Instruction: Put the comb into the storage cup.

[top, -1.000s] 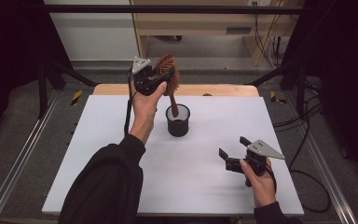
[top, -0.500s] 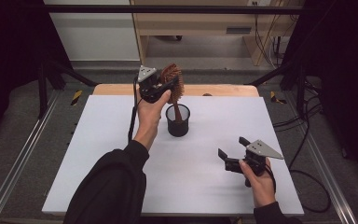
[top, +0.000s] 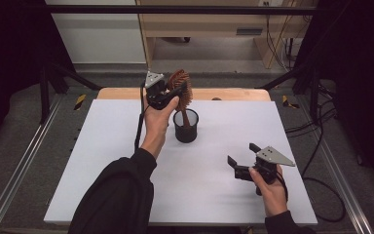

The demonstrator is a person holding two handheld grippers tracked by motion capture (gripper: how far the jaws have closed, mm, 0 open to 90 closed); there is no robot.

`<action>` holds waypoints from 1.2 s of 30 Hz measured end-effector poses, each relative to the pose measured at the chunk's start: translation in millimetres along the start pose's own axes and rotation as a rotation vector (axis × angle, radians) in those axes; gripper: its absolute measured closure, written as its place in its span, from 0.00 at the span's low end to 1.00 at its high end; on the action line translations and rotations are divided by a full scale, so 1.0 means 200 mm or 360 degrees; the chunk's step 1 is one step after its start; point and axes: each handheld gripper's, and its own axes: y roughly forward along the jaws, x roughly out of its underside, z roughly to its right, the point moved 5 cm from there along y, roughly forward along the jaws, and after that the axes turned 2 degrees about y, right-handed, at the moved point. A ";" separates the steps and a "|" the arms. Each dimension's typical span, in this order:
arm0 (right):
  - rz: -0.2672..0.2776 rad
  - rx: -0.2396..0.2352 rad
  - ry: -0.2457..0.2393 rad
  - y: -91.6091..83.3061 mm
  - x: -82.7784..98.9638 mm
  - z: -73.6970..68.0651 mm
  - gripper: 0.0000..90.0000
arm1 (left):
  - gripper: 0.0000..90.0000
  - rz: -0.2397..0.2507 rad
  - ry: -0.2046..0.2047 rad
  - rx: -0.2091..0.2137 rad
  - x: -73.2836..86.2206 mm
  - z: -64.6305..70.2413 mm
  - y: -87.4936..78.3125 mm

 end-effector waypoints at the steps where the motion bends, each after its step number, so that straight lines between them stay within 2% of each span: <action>1: -0.0001 0.0001 -0.0002 0.00 0.00 0.00 0.05 | 0.57 -0.0001 0.0001 0.0000 0.00 0.00 0.00; 36: -0.0009 0.0005 -0.0023 0.00 0.00 0.00 0.05 | 0.57 -0.0037 -0.0024 0.0020 0.06 0.01 0.03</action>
